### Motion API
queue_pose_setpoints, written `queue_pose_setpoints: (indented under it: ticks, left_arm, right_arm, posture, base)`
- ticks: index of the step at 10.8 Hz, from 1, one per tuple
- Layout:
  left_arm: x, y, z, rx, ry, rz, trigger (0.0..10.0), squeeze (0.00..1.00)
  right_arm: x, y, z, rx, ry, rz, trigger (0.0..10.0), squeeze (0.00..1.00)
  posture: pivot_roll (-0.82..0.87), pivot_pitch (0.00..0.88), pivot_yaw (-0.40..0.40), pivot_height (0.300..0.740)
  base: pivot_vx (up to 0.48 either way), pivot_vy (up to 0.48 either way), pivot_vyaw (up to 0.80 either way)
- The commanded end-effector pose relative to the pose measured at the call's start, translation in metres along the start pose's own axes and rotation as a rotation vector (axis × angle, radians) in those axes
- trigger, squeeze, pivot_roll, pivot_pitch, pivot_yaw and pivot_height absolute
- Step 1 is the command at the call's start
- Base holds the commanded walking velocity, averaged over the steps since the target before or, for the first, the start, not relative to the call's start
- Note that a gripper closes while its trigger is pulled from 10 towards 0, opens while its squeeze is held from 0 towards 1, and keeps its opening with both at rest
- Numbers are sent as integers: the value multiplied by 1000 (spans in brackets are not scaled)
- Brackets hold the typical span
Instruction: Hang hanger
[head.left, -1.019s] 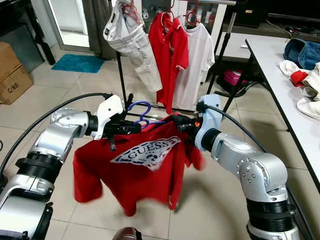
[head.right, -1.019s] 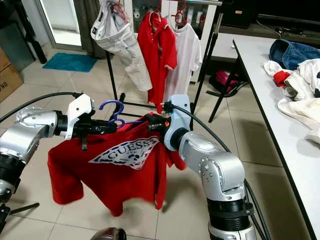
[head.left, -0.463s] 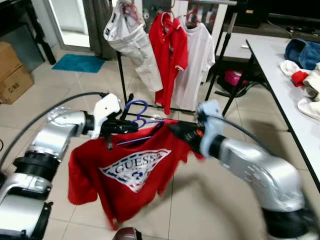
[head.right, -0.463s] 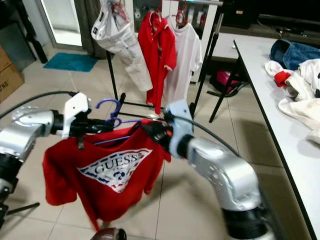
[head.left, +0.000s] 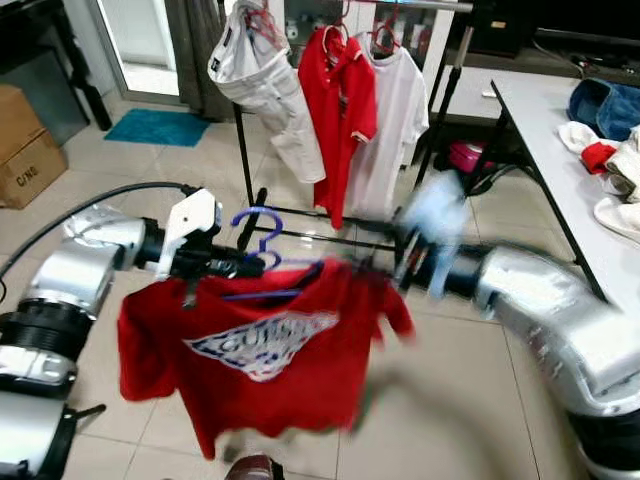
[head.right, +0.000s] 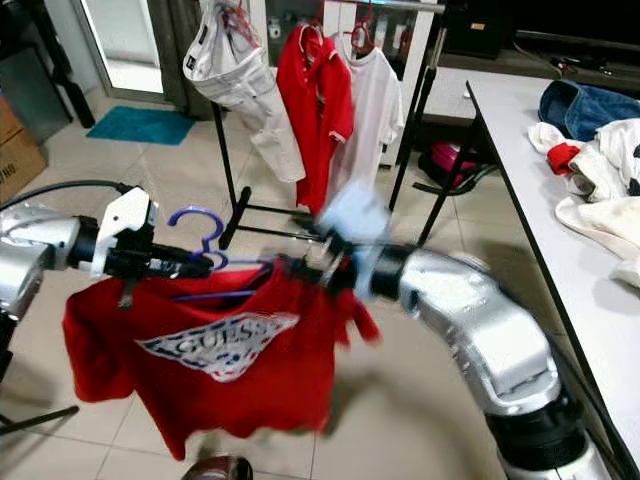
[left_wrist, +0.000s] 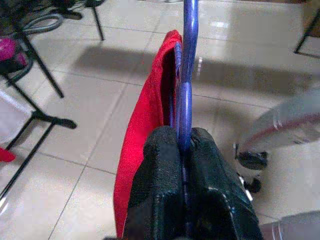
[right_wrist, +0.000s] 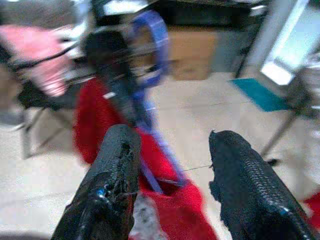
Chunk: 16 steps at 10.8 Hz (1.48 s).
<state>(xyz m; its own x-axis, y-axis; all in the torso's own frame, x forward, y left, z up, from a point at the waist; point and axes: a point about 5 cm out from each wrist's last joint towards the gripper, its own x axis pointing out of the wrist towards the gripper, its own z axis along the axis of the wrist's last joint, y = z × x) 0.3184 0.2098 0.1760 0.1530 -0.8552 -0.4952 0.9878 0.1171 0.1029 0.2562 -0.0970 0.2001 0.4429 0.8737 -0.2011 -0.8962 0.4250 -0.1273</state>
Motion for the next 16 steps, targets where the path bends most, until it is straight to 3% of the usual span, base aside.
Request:
queue_pose_setpoints:
  ticks: [1,5,6,7,16]
  left_arm:
    - [0,-2,8,48,-10,-31,0,0]
    - [9,-13,27,167,-40,-123,0,0]
    - [12,-16,31,168,-63,-138,0,0]
    - [12,-17,34,167,-80,-142,0,0]
    - [7,-14,42,146,-133,-90,0,0]
  right_arm:
    - [2,5,0,-38,10,42,10000,0]
    - [31,16,-10,-20,31,116,10000,0]
    - [38,23,-11,-10,24,154,4353,0]
    - [41,27,-11,-11,19,178,0,0]
    - [40,32,-14,-25,37,265,0,0]
  posture:
    - [-34,0,28,740]
    - [-28,0,16,740]
    - [-28,0,13,740]
    - [-28,0,11,740]
    - [-28,0,-3,740]
  base:
    - [0,0,0]
    - [0,0,0]
    - [0,0,0]
    - [0,0,0]
    - [0,0,0]
